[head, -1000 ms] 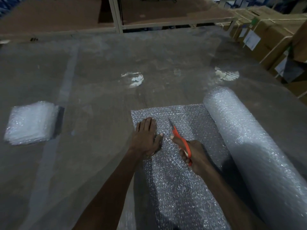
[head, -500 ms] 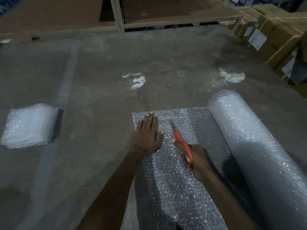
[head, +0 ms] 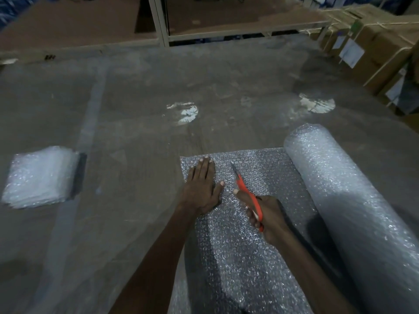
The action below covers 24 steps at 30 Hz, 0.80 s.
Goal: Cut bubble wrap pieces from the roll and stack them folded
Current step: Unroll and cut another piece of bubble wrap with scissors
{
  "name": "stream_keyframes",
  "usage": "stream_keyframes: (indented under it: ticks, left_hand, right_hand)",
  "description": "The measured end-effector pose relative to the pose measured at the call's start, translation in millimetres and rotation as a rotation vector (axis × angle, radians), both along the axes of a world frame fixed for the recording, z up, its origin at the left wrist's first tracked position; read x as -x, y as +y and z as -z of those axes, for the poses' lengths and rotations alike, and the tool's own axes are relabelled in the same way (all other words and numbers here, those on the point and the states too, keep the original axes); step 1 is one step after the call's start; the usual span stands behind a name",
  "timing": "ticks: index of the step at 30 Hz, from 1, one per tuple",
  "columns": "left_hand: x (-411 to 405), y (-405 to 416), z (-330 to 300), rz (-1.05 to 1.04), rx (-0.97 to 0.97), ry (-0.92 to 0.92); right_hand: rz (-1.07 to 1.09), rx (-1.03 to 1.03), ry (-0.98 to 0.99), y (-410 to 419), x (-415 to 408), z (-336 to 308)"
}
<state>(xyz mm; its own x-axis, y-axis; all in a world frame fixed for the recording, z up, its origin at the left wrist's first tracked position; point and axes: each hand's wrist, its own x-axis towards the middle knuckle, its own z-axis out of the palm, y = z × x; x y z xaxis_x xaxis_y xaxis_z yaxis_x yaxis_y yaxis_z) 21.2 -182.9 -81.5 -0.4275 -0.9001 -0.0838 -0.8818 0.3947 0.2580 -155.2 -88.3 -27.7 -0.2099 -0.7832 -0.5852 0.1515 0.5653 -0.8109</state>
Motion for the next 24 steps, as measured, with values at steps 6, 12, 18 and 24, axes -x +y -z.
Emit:
stream_keyframes:
  ticks: [6,12,18,24]
  left_hand:
    - [1,1,0,0.001,0.015,-0.008]
    - [0,1,1,-0.002,0.022,0.001]
    - [1,1,1,-0.006,0.022,0.005]
    - [1,1,0,-0.009,0.023,0.012]
  right_hand:
    - [-0.021,0.008,0.017,-8,0,-4]
    - [-0.030,0.018,0.017,-9,-1,-1]
    - [-0.018,0.011,0.008,-14,-2,-3]
    - [-0.028,0.014,0.026,-17,-3,-4]
